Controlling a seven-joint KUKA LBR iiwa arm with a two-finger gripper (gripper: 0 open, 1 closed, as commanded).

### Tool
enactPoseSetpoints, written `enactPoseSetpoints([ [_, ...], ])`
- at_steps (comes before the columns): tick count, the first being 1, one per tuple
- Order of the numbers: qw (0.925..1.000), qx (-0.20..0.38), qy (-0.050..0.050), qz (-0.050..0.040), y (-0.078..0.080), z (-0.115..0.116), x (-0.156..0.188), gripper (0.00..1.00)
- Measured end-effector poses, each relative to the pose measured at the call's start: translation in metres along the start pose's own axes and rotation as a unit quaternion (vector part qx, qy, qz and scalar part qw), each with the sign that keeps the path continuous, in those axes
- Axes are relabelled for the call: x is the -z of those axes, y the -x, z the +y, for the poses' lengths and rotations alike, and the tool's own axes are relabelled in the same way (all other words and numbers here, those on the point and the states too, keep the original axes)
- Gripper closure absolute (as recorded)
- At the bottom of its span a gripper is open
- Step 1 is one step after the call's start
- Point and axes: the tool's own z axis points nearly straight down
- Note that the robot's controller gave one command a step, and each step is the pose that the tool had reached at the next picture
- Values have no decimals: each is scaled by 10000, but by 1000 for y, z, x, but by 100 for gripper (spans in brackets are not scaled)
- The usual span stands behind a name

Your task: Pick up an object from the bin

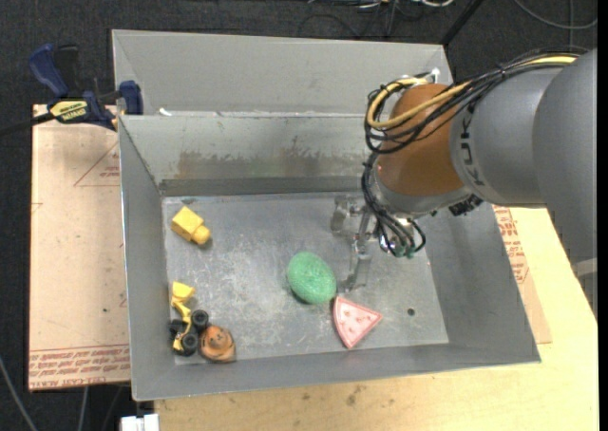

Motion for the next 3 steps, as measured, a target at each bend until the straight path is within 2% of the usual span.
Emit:
enactPoseSetpoints([
  [1,9983,588,-2,28,-32,29,-7,0],
  [2,9961,885,1,27,-33,35,-8,0],
  [3,9918,1281,3,32,-19,41,17,0],
])
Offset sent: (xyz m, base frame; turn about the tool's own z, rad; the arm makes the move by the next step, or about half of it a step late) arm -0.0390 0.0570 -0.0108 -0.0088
